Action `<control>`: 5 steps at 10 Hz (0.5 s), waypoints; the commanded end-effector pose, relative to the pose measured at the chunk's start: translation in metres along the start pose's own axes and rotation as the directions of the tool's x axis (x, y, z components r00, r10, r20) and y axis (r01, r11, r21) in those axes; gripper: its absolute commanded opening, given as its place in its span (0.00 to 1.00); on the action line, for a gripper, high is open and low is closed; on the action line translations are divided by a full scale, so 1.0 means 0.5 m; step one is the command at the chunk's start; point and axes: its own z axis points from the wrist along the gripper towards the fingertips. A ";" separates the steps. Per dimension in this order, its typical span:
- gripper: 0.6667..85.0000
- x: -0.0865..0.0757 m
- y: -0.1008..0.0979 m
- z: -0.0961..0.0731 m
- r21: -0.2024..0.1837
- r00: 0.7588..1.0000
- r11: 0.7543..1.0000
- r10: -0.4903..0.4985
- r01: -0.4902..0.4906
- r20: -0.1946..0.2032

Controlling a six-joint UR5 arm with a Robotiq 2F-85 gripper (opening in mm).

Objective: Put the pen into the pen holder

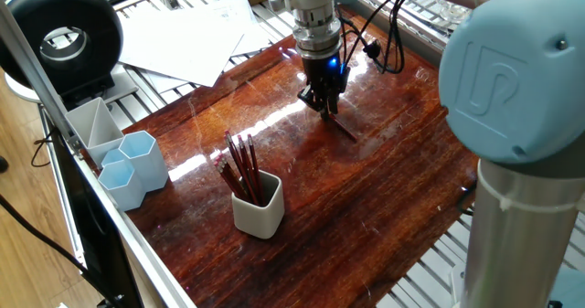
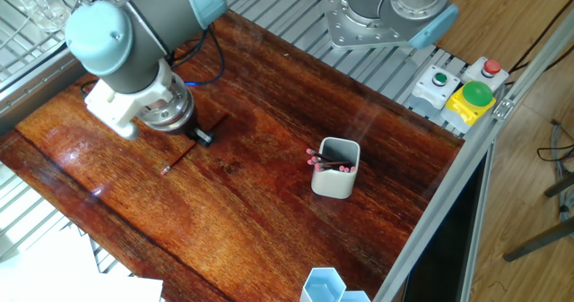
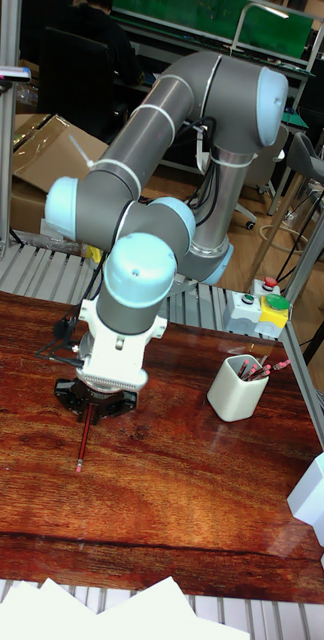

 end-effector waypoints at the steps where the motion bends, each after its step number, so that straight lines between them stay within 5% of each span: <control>1: 0.30 -0.009 0.003 0.009 -0.014 1.000 1.000 0.009 -0.009 -0.001; 3: 0.18 0.001 -0.002 0.004 -0.008 1.000 1.000 0.020 -0.020 -0.018; 4: 0.00 -0.001 -0.013 -0.008 0.037 0.999 0.998 0.048 -0.047 -0.025; 5: 0.00 0.002 -0.013 -0.018 0.061 0.998 0.997 0.054 -0.051 -0.038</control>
